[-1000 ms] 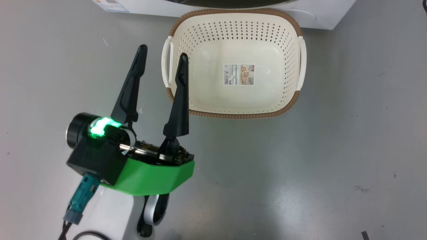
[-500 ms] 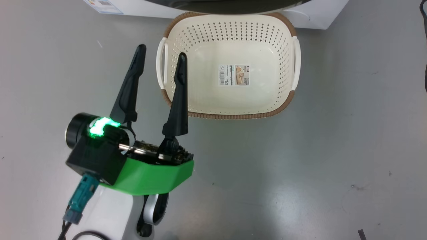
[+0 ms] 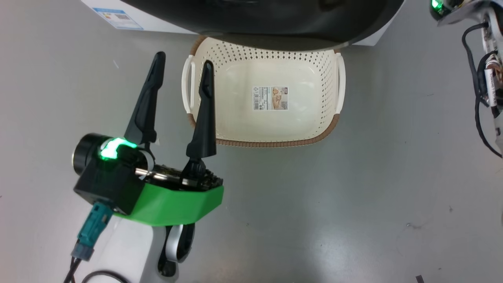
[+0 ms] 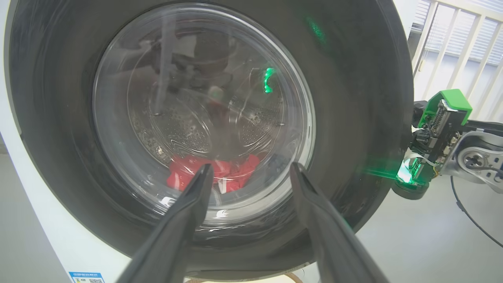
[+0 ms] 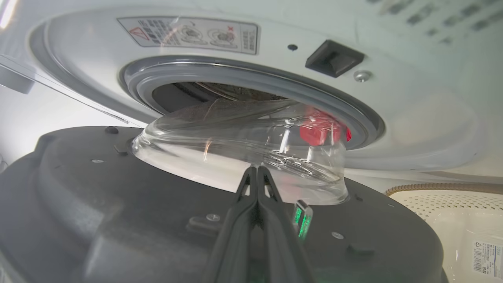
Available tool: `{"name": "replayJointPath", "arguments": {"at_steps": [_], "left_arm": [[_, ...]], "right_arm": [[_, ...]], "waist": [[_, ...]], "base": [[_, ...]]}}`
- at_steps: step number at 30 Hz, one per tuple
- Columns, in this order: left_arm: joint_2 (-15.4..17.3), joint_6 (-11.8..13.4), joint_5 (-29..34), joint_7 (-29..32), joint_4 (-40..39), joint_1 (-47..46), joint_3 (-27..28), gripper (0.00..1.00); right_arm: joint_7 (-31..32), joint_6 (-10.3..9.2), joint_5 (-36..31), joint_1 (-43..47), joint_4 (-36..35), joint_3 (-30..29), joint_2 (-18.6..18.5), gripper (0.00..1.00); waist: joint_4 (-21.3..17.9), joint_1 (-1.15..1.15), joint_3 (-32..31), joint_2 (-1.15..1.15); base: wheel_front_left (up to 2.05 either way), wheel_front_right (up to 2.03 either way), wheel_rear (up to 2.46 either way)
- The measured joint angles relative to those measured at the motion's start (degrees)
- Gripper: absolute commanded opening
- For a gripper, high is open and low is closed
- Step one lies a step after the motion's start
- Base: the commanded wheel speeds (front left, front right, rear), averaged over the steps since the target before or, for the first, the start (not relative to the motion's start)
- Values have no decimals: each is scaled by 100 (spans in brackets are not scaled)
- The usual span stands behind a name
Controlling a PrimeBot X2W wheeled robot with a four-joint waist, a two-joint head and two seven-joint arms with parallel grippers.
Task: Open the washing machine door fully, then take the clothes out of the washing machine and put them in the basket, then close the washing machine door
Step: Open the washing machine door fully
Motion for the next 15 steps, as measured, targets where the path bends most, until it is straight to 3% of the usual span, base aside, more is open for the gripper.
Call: {"name": "replayJointPath", "arguments": {"at_steps": [15], "left_arm": [[0,-93,102,-1,157,90,170,100]], "right_arm": [[256,0,82,683,-396,92,105,0]], "waist": [[-99,0,-439,0]], "base": [[0,0,0]]}}
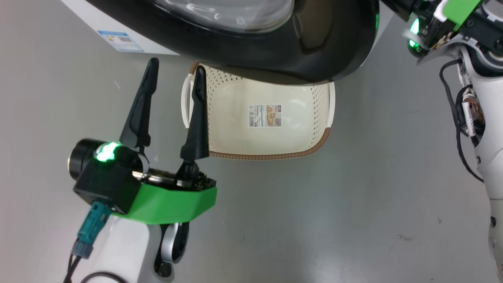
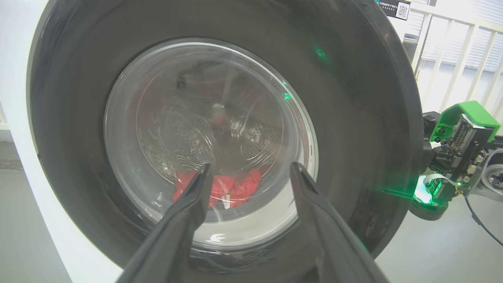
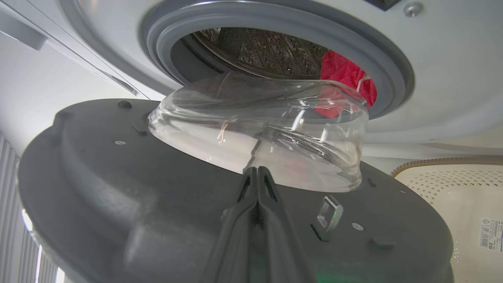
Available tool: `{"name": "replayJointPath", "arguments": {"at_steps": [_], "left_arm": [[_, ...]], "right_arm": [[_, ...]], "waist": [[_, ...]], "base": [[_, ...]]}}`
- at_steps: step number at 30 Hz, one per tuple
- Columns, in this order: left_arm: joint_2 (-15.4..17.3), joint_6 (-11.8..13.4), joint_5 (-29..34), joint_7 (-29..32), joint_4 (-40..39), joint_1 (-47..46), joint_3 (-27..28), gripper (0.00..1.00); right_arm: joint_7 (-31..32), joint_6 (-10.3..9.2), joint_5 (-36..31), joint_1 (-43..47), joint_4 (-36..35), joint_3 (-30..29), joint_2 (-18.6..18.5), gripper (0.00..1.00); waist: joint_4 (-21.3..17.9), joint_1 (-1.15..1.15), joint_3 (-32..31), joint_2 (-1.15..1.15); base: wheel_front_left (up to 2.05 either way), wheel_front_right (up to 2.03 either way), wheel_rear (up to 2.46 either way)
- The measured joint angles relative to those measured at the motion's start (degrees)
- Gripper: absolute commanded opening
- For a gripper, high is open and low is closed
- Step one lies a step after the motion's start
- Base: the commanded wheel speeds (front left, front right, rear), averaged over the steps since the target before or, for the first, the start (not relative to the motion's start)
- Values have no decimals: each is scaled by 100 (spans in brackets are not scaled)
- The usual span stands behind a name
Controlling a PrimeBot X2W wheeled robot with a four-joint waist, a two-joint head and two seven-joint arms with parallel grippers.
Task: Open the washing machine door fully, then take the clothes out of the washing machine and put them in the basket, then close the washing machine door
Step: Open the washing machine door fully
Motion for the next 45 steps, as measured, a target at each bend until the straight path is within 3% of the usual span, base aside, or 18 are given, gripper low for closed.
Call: {"name": "replayJointPath", "arguments": {"at_steps": [27,33,34,35,37,38,45], "left_arm": [[2,-101,49,1,298,261,91,100],[2,-101,49,1,309,260,137,100],[2,-101,49,1,310,260,155,100],[2,-102,51,1,310,260,162,100],[2,-107,51,1,310,260,177,100],[1,-108,52,1,309,260,183,100],[2,-110,60,1,297,259,247,100]], "right_arm": [[345,1,113,694,-246,175,193,0],[-1,1,-31,782,-269,162,244,0],[-230,1,-222,782,-344,164,245,35],[-399,1,-326,782,-379,158,243,48],[-701,1,-498,791,-517,137,233,95],[-877,1,-563,795,-571,102,235,100],[-2053,1,-1287,1093,-1204,42,96,100]], "waist": [[-103,0,-440,0],[-141,0,-437,0],[-165,0,-432,0],[-179,0,-429,0],[-208,0,-417,0],[-222,0,-413,0],[-344,0,-372,0]], "base": [[0,0,0],[0,0,0],[0,0,0],[0,0,0],[0,0,0],[0,0,0],[0,0,0]]}}
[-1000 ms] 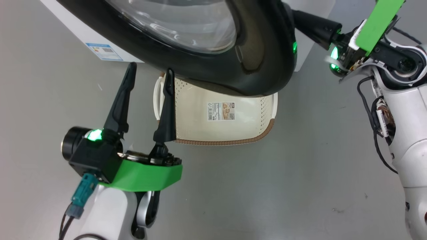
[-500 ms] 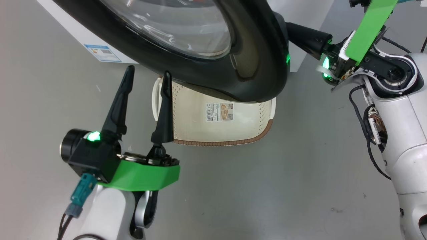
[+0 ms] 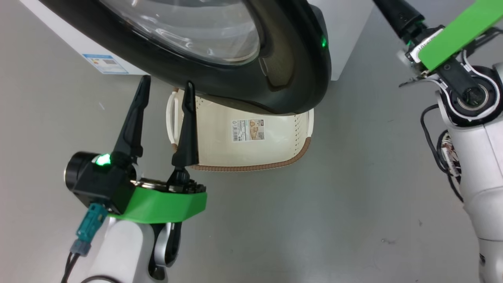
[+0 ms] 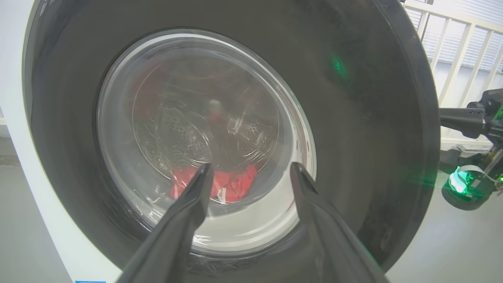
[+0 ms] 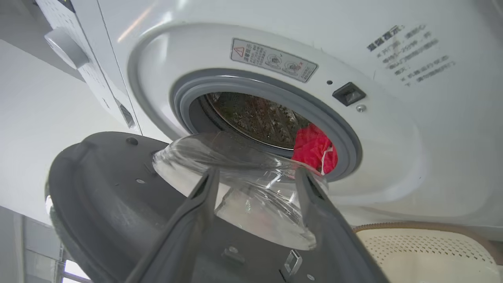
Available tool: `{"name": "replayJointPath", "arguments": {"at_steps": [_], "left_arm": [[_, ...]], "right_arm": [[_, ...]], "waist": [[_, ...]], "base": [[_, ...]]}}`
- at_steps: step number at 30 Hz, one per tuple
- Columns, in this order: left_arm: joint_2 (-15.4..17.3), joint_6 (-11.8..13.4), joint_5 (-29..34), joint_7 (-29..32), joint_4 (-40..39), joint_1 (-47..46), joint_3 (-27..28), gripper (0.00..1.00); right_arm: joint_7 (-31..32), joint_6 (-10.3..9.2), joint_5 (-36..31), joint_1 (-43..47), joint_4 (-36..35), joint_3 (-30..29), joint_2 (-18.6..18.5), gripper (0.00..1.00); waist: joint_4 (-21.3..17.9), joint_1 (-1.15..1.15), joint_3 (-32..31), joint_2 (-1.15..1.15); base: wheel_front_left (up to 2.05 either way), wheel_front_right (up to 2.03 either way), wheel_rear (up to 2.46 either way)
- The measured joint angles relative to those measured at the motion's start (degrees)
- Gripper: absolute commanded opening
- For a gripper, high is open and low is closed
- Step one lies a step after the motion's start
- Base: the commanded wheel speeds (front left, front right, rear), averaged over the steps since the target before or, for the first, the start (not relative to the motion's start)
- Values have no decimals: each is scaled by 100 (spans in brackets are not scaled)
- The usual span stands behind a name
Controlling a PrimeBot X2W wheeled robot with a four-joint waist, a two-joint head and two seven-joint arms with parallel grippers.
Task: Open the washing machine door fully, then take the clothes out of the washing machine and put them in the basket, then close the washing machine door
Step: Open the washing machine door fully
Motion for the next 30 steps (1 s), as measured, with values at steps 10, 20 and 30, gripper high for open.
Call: {"name": "replayJointPath", "arguments": {"at_steps": [10,20,30], "left_arm": [[0,1,-1,0,-134,0,29,100],[0,9,64,-1,-349,138,33,100],[3,11,192,0,-493,376,62,100]], "right_arm": [[-1990,0,-2132,701,-872,610,-702,100],[-3165,2,-3794,1680,-1269,592,-811,100],[-3382,2,-5420,2805,-1897,375,-452,100]], "waist": [[-162,0,61,0],[-180,0,-10,0],[-252,0,-67,0]], "base": [[0,0,0],[0,0,0],[0,0,0]]}}
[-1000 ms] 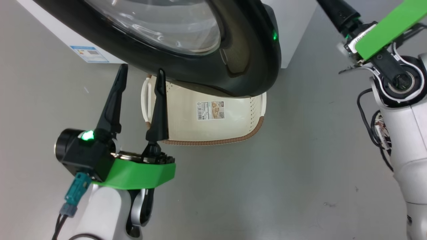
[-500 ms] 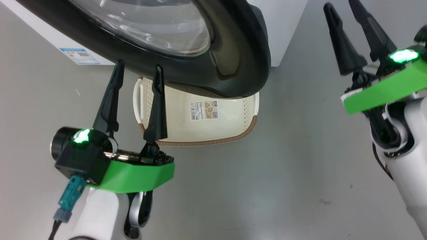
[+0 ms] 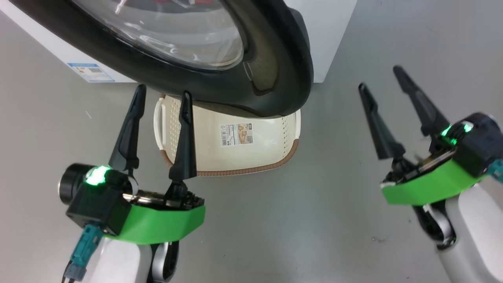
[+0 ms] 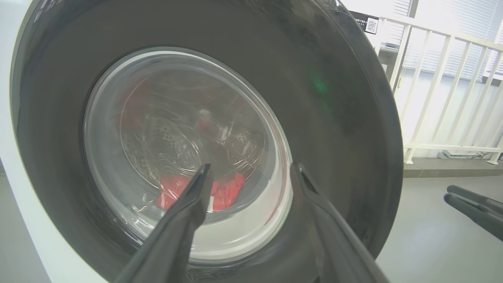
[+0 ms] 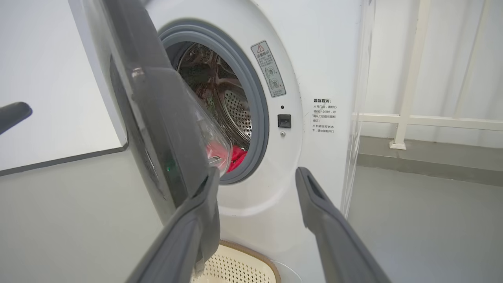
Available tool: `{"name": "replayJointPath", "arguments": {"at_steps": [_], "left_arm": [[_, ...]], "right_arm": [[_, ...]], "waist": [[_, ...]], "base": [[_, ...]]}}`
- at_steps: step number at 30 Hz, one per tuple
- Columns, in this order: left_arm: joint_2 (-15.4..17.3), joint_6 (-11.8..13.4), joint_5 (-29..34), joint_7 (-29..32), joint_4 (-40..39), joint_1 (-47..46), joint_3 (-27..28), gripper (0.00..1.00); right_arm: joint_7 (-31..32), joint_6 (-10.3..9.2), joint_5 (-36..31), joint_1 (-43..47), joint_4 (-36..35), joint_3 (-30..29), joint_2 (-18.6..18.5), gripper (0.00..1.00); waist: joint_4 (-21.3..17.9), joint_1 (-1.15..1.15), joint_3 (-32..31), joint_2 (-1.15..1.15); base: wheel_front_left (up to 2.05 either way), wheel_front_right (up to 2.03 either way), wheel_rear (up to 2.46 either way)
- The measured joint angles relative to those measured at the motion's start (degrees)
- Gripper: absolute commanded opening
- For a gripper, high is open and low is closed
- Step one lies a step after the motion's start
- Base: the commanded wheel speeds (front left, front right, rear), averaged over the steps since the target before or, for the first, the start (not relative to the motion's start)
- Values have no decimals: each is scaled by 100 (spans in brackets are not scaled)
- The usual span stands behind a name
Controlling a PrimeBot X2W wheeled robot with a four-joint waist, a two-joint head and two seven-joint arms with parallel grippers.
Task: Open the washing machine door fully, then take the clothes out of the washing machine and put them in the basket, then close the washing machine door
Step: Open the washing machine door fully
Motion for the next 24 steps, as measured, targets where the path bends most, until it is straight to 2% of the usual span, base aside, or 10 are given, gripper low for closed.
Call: {"name": "replayJointPath", "arguments": {"at_steps": [7,12,24], "left_arm": [[2,1,1,0,-74,127,-26,100],[2,1,2,-1,-78,127,-32,100],[3,51,16,0,-116,281,-25,100]], "right_arm": [[-66,1,-733,515,-163,-71,107,100],[-108,2,-966,646,-290,-135,254,100],[-131,3,-1014,867,-327,-188,412,100]], "waist": [[-57,0,-10,0],[-86,0,-8,0],[-153,0,-40,0]], "base": [[0,0,0],[0,0,0],[0,0,0]]}}
